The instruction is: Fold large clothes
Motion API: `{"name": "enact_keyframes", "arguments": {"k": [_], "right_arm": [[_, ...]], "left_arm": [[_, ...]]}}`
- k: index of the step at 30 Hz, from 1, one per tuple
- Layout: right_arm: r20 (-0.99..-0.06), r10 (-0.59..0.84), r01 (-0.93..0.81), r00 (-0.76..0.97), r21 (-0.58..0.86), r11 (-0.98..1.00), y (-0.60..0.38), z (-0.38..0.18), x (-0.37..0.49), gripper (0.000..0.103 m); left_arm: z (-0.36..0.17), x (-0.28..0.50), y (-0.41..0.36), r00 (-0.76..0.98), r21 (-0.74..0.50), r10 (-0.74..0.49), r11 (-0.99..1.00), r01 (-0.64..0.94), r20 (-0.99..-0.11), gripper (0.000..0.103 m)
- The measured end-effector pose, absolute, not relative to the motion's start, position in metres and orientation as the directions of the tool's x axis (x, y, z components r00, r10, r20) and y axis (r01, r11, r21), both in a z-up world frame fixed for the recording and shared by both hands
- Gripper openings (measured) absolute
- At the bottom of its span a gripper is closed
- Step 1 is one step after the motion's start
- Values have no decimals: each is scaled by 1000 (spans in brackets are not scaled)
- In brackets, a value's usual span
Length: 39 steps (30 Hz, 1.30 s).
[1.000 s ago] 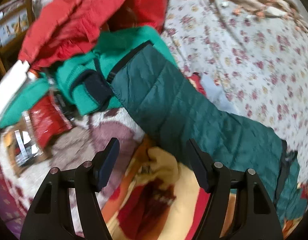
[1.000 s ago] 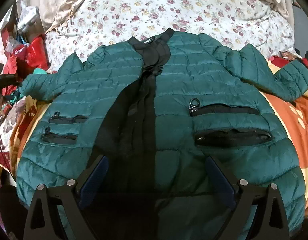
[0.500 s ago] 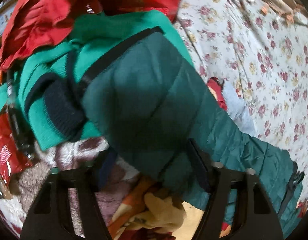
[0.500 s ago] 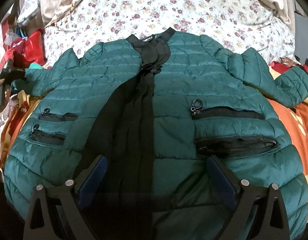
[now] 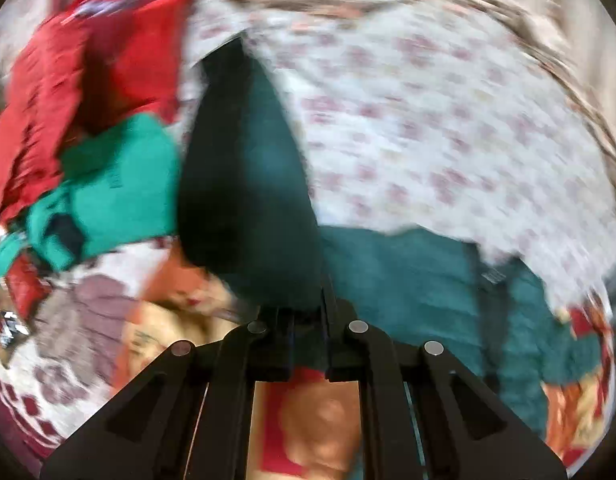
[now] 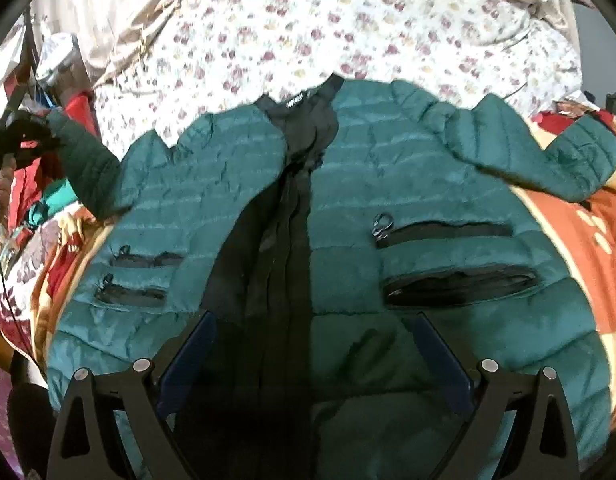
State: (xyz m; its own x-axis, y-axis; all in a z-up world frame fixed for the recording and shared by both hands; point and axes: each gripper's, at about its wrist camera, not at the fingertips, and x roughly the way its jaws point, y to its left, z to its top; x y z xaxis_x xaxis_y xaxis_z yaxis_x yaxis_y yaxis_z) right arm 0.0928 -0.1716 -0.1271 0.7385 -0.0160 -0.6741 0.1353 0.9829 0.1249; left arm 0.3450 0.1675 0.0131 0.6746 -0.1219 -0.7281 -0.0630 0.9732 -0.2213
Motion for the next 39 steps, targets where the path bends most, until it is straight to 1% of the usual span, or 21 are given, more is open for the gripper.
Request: {"name": "enact_keyframes", "arguments": {"k": [4, 8, 10, 14, 16, 18, 19, 20, 21, 23, 26, 28, 32, 34, 35, 37, 38, 39], "right_arm": [[-654, -31, 162, 756, 141, 977, -180, -117, 80, 99], [-637, -54, 199, 769, 157, 967, -193, -108, 68, 99], [-634, -66, 214, 771, 160, 964, -198, -104, 64, 99], [-648, -78, 234, 758, 158, 959, -205, -101, 62, 99], [-651, -85, 239, 754, 152, 959, -205, -101, 62, 99], [-643, -92, 239, 761, 146, 960, -203, -98, 64, 99], [-640, -90, 236, 763, 146, 961, -201, -97, 66, 99], [-643, -81, 227, 762, 148, 962, -197, -96, 72, 99], [-648, -69, 217, 758, 151, 964, -195, -95, 78, 99], [-658, -26, 186, 752, 174, 967, -187, -94, 95, 99], [-686, 37, 151, 726, 212, 966, -178, -93, 133, 99], [-708, 72, 143, 703, 239, 960, -176, -95, 162, 99], [-748, 169, 142, 642, 333, 932, -175, -108, 220, 99], [-777, 202, 162, 596, 363, 918, -172, -123, 247, 97], [-791, 196, 175, 579, 356, 918, -169, -130, 258, 97], [-809, 182, 182, 559, 333, 925, -162, -138, 271, 83], [-820, 186, 174, 542, 326, 929, -156, -141, 278, 66], [-830, 173, 178, 531, 308, 935, -153, -142, 282, 58]], "left_arm": [[3, 323, 96, 622, -264, -270, 959, 105, -735, 8], [-33, 305, 38, 545, -280, -346, 938, 203, -764, 8], [-61, 293, 15, 500, -274, -350, 936, 222, -792, 8], [-109, 276, -9, 438, -196, -281, 953, 230, -854, 9], [-120, 259, -11, 432, -191, -287, 949, 252, -855, 15], [-121, 238, -13, 453, -198, -310, 940, 278, -836, 26], [-121, 228, -11, 468, -200, -321, 936, 290, -824, 31], [-120, 218, -10, 484, -201, -330, 933, 299, -811, 40], [-120, 206, -7, 509, -197, -337, 930, 310, -792, 53], [-117, 189, -7, 567, -155, -328, 931, 331, -755, 68], [-111, 172, -7, 655, -61, -284, 938, 342, -700, 69], [-111, 167, 4, 693, -34, -258, 947, 319, -673, 69], [-118, 183, 36, 690, -115, -261, 961, 250, -676, 69], [-121, 194, 56, 688, -138, -236, 971, 195, -686, 69], [-121, 198, 64, 693, -137, -214, 977, 165, -688, 69], [-122, 204, 77, 700, -145, -190, 982, 123, -688, 69], [-123, 205, 84, 702, -152, -183, 983, 106, -689, 69], [-125, 208, 90, 701, -161, -172, 984, 82, -692, 69]]}}
